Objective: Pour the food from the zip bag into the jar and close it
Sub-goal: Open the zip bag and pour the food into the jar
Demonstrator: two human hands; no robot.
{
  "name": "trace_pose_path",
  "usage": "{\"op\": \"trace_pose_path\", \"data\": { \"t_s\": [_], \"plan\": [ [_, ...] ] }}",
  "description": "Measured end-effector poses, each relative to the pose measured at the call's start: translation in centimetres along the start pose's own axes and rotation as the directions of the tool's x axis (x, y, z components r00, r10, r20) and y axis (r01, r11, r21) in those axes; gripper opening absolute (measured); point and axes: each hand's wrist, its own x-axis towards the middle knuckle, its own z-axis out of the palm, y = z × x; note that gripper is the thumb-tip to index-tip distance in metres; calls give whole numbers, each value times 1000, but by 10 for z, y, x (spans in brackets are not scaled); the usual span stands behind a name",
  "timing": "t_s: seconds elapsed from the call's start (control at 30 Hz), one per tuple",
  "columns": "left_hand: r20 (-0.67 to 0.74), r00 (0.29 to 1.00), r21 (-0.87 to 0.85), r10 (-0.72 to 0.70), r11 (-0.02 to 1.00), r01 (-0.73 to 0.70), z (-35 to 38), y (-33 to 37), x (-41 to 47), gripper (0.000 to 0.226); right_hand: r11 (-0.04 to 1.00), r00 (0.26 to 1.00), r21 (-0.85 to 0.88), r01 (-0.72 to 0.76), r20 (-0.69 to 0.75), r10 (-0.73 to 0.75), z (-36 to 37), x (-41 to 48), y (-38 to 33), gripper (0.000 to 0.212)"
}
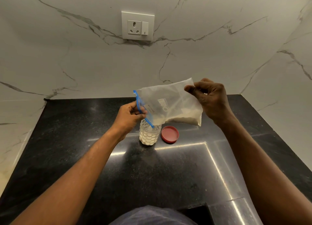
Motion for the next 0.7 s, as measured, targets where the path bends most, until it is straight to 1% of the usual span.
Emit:
{"op": "trace_pose_path", "data": {
  "t_s": [0.13, 0.27, 0.33, 0.43, 0.47, 0.5, 0.57, 0.63, 0.67, 0.7],
  "plan": [
    [3, 1000, 20, -6, 1000, 6, 0, 0, 2, 19, 1000, 1000, 0, 4, 17, -4, 2, 0, -2, 16],
    [19, 1000, 24, -4, 1000, 3, -1, 0, 3, 23, 1000, 1000, 7, 0, 29, 0, 2, 2, -2, 17],
    [15, 1000, 33, 1, 999, -2, 0, 0, 4, 21, 1000, 1000, 19, -1, 22, 0, 2, 2, -2, 15],
    [-18, 1000, 62, 13, 998, -12, 1, 0, 7, 17, 998, 999, 61, -11, 54, 8, 3, 2, -4, 13],
    [-27, 1000, 64, 14, 998, -12, 2, 1, 8, 20, 996, 998, 91, -18, 58, 13, 4, 2, -5, 13],
    [-26, 1000, 65, 10, 998, -8, 3, 2, 8, 28, 992, 998, 120, -28, 54, 21, 4, 3, -6, 12],
    [-8, 1000, 60, -17, 998, 17, 4, 5, 6, 58, 987, 998, 156, -40, 63, 30, 6, 2, -7, 10],
    [-18, 999, 95, -44, 994, 46, 7, 8, 3, 87, 988, 996, 148, -38, 91, 24, 9, 0, -4, 8],
    [-47, 998, 157, -51, 986, 57, 9, 10, 2, 100, 990, 995, 136, -37, 97, 24, 10, -2, -2, 8],
    [-90, 995, 258, -42, 964, 64, 10, 13, 1, 111, 991, 995, 130, -40, 96, 27, 11, -4, 1, 10]
  ]
}}
